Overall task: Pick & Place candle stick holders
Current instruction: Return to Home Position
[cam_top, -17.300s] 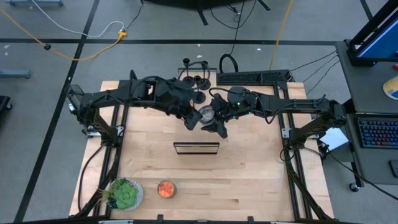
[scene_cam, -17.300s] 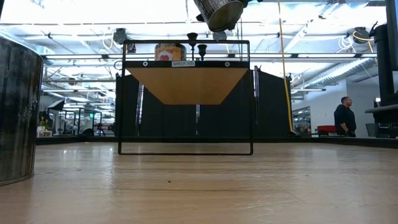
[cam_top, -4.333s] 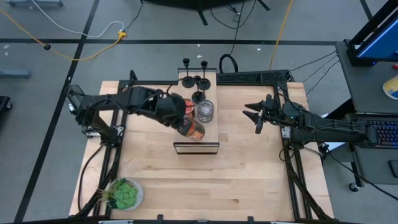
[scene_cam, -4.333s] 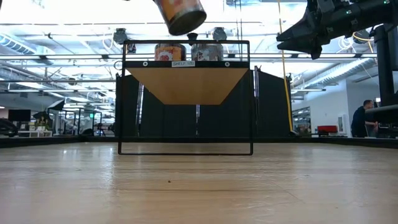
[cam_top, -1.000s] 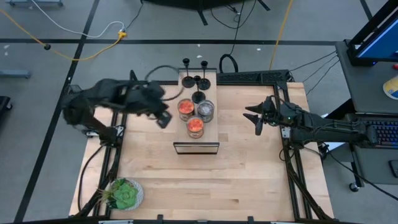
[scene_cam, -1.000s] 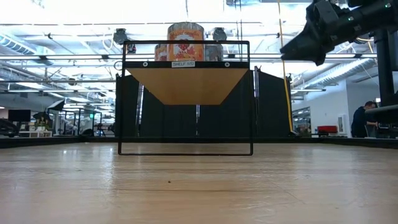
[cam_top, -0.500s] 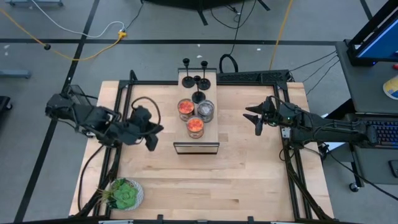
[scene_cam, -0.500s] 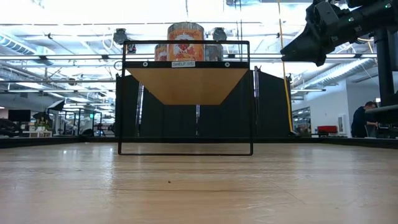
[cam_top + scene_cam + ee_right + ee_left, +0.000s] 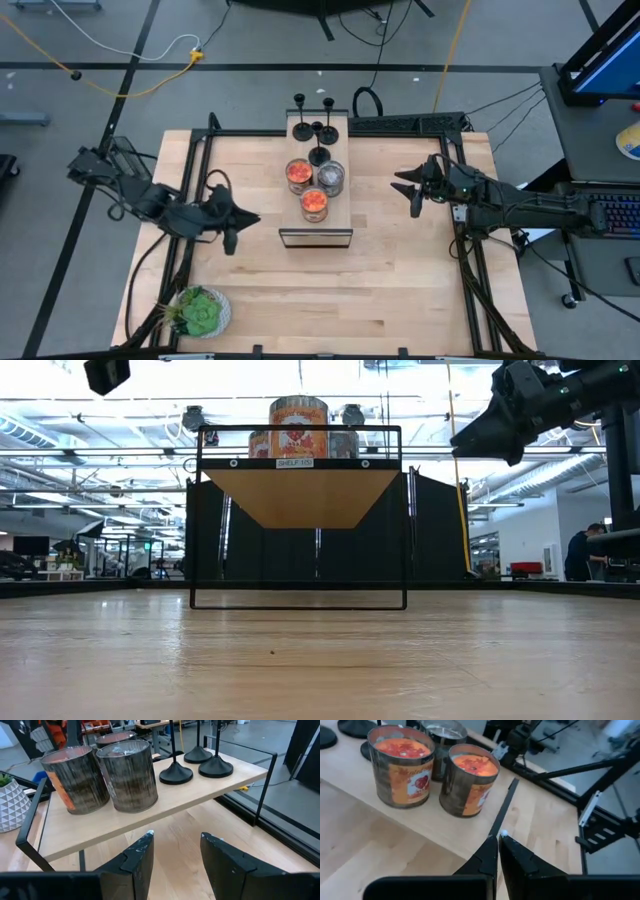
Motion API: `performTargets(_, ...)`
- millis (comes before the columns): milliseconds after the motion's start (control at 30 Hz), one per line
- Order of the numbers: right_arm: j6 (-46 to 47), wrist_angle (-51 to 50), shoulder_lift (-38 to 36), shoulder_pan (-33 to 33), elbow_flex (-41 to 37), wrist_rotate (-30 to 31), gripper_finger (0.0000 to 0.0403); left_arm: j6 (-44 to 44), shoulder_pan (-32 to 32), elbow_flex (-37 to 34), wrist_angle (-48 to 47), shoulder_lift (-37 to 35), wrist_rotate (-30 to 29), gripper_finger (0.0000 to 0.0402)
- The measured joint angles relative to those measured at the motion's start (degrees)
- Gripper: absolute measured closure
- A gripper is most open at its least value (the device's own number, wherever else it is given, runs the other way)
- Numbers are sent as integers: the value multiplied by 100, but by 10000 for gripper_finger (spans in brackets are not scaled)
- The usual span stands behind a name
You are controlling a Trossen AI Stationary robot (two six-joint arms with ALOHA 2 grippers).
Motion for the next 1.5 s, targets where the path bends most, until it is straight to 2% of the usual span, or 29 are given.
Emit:
performTargets(233, -312, 324, 0, 9, 0, -204, 248, 482, 136, -709, 70, -1094, 13, 383)
performTargets(400, -596, 588, -6, 9, 0, -1036, 248, 972, 303, -1041, 67, -1915, 270, 383)
performTargets(533, -349, 571, -99, 11, 0, -1445, 248, 1187, 469, -1363, 65, -2548, 461, 383)
performTargets(733, -284, 546, -414, 11, 0, -1515, 248, 1097, 662, -1917, 78, -3197, 829, 383)
performTargets(867, -128, 328, -789, 11, 0, -1515, 248, 986, 706, -2261, 233, -3361, 824, 383)
performTargets(1067, 192, 206, -1060, 11, -198, -1508, 248, 1230, 708, -2901, 1235, -3378, 825, 383)
performTargets(1300, 350, 1582, -1211, 11, -1219, -1515, 248, 1119, 708, -3563, 1820, -3377, 826, 384)
performTargets(1500, 562, 1738, -1553, 11, -1719, -1515, 248, 1379, 726, -3646, 1814, -3379, 819, 396)
